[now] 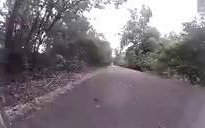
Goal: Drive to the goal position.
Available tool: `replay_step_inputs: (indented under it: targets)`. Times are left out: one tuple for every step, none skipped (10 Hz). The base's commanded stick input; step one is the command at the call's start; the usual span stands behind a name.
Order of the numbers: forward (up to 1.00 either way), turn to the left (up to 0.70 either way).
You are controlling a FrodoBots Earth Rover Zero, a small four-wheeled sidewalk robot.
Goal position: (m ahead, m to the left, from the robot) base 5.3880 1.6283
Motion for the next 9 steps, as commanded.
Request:
replay_step_inputs:
  targets:
    - [0.7,0.0]
    - [0.7,0.0]
    - [0.7,0.0]
    - [0.7,0.0]
    - [0.7,0.0]
    - [0.7,-0.05]
    - [0.7,-0.1]
    - [0.7,-0.12]
    - [0.7,-0.05]
